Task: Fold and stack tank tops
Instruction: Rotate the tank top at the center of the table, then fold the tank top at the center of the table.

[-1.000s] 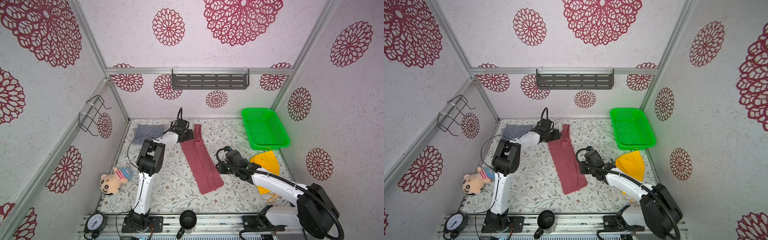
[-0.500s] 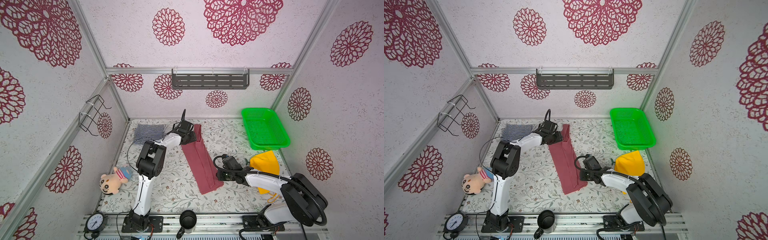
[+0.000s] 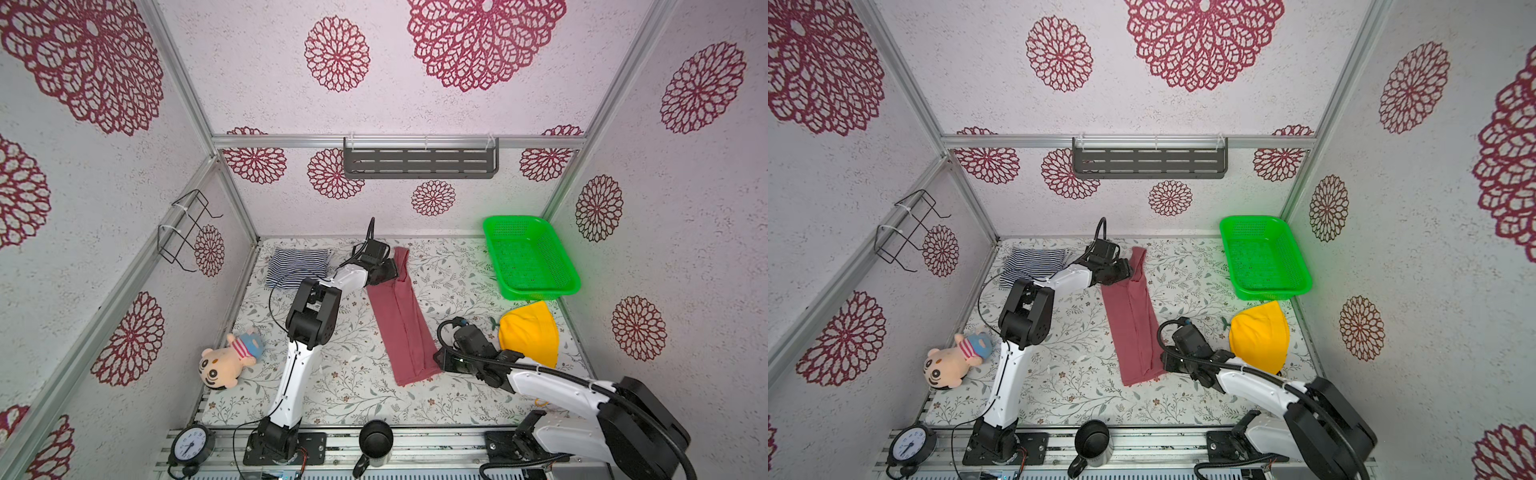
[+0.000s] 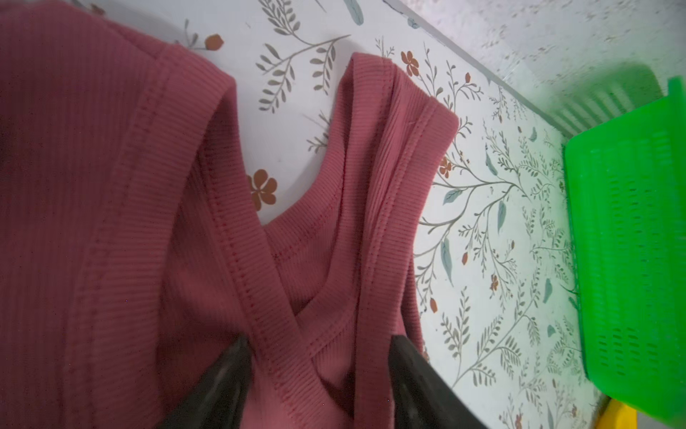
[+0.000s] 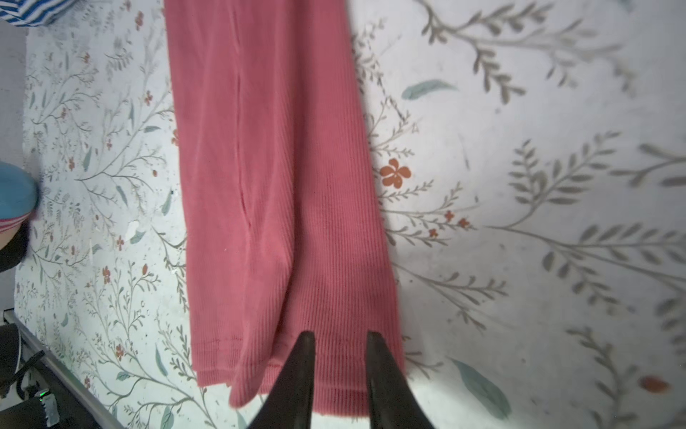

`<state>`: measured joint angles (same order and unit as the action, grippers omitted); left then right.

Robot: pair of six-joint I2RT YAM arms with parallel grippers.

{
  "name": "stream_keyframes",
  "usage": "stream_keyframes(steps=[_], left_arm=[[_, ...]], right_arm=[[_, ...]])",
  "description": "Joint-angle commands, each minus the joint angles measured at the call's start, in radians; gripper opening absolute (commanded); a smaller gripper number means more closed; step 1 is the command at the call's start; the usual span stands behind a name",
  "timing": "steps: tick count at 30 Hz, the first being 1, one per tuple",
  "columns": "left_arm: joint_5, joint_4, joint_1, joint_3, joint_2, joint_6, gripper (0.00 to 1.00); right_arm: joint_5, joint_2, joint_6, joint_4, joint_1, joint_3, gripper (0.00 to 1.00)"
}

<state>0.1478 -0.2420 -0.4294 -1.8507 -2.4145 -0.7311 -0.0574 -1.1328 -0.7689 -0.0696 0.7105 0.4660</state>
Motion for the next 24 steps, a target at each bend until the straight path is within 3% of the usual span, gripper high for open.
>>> stream_keyframes(steps=[1, 3, 6, 10, 12, 14, 18, 24], left_arm=[[0.016, -0.044, 0.001, -0.01, 0.041, 0.069, 0.71], [-0.005, -0.06, 0.002, 0.028, 0.122, 0.099, 0.8], [-0.039, -0.081, -0.001, 0.144, 0.277, 0.115, 0.86], [-0.079, -0.126, -0.025, 0.374, 0.523, 0.078, 0.84], [-0.086, -0.145, -0.054, 0.513, 0.632, 0.033, 0.8], [-0.077, -0.138, -0.087, 0.636, 0.705, -0.016, 0.76], [-0.065, -0.108, -0.164, 0.775, 0.758, -0.111, 0.66], [-0.056, -0.064, -0.244, 0.837, 0.698, -0.195, 0.52]], right_arm=[[0.041, 0.066, -0.011, -0.13, -0.028, 0.03, 0.44], [0.044, 0.061, 0.008, -0.178, -0.036, 0.045, 0.52], [-0.007, 0.018, 0.039, -0.215, -0.038, 0.074, 0.55], [-0.074, -0.038, 0.071, -0.23, -0.04, 0.111, 0.44], [-0.085, -0.053, 0.089, -0.237, -0.041, 0.124, 0.35], [-0.098, -0.074, 0.099, -0.225, -0.043, 0.129, 0.31], [-0.134, -0.139, 0.105, -0.173, -0.043, 0.132, 0.31], [-0.101, -0.169, 0.102, -0.156, -0.043, 0.122, 0.41]])
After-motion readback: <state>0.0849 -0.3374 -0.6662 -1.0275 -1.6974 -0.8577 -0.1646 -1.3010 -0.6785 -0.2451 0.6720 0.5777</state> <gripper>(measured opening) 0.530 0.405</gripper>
